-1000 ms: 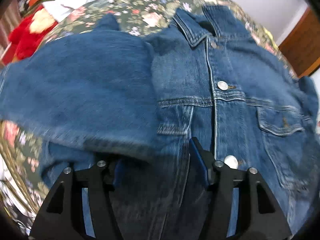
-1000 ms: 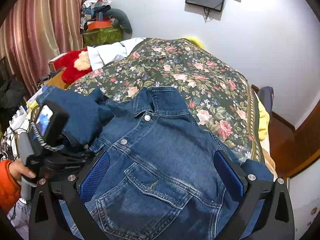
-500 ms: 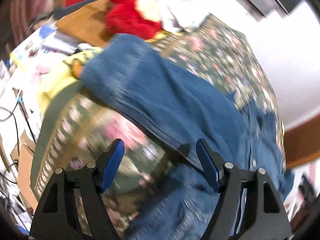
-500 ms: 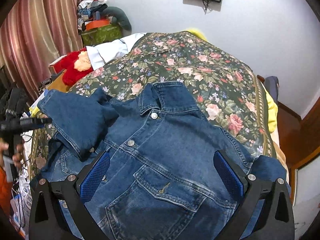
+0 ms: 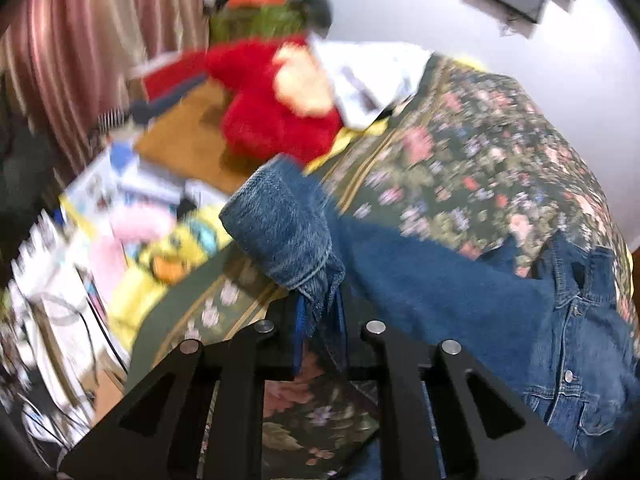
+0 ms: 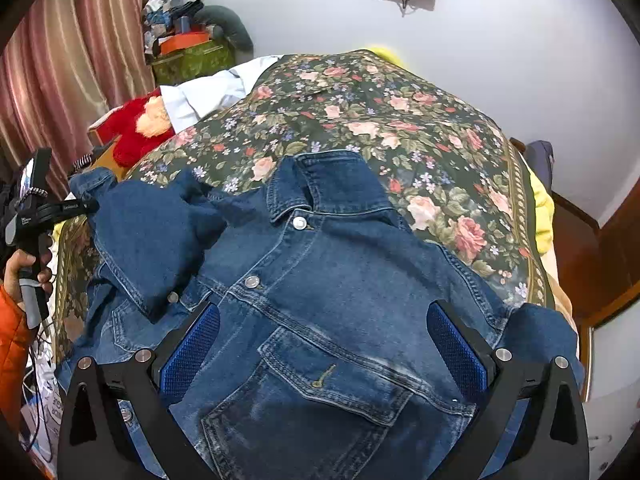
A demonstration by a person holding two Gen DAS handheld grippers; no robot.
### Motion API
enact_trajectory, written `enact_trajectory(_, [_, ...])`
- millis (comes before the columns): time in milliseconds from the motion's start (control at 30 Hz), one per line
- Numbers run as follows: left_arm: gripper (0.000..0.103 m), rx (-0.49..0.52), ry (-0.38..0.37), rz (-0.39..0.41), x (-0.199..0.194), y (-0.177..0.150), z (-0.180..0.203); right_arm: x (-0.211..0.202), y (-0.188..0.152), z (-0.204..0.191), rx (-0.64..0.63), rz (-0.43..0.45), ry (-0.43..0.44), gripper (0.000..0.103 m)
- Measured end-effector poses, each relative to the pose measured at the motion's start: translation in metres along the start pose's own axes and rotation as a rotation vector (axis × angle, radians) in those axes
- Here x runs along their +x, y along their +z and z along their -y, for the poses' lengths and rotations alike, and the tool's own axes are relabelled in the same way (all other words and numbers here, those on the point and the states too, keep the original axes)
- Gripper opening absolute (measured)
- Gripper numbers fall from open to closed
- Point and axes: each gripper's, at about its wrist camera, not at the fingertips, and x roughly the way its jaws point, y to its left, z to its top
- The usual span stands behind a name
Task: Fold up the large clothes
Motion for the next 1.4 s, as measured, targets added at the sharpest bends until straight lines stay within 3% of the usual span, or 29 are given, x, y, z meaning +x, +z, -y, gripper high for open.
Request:
enact_trajectory(133, [0.012, 0.107, -0.038, 0.121, -0.046, 0.016, 0.041, -0.007, -0.003, 0.012, 0.020, 0.014, -0.008, 0.103])
enact_trajectory(300, [0.012, 0.287, -0.163, 0.265, -0.114, 0.022, 0.119, -0.019, -0.008, 0.035, 0.071, 0.037, 0.001, 0.103])
enact_trajectory(467, [0.012, 0.430, -0.298, 0.313, -0.146, 0.011, 0.195, -0.035, -0.019, 0.064, 0.136, 0.052, 0.004, 0.103])
enact_trajectory(633, [0.012, 0.574, -0.409, 0.260, -0.147, -0.024, 0.269, -0.055, -0.032, 0.092, 0.180, 0.072, -0.027, 0.103])
enact_trajectory(833, [0.012, 0.754, -0.505, 0.028, -0.107, -0.108, 0.335, -0.074, -0.046, 0.123, 0.235, 0.094, -0.058, 0.103])
enact_trajectory(1033, [0.013, 0.894, -0.526, -0.136, -0.089, -0.175, 0.349, -0.072, -0.059, 0.142, 0.301, 0.062, -0.028, 0.103])
enact_trajectory(1100, [0.020, 0.929, -0.514, -0.110, -0.097, -0.180, 0.345, -0.068, -0.061, 0.145, 0.314, 0.045, -0.011, 0.103])
enact_trajectory(1133, [0.031, 0.935, -0.527, -0.105, -0.102, -0.176, 0.341, -0.065, -0.060, 0.144, 0.318, 0.039, -0.004, 0.103])
enact_trajectory(1167, [0.049, 0.928, -0.550, -0.104, -0.107, -0.173, 0.335, -0.062, -0.060, 0.144, 0.324, 0.032, 0.004, 0.103])
enact_trajectory(1233, [0.064, 0.880, -0.595, -0.086, -0.120, -0.163, 0.321, -0.055, -0.057, 0.142, 0.336, 0.022, 0.028, 0.103])
enact_trajectory(1300, [0.064, 0.848, -0.610, -0.061, -0.126, -0.152, 0.310, -0.050, -0.055, 0.140, 0.348, 0.012, 0.064, 0.103])
enact_trajectory(1400, [0.072, 0.799, -0.549, -0.008, -0.127, -0.128, 0.284, -0.034, -0.049, 0.135, 0.367, -0.011, 0.119, 0.103])
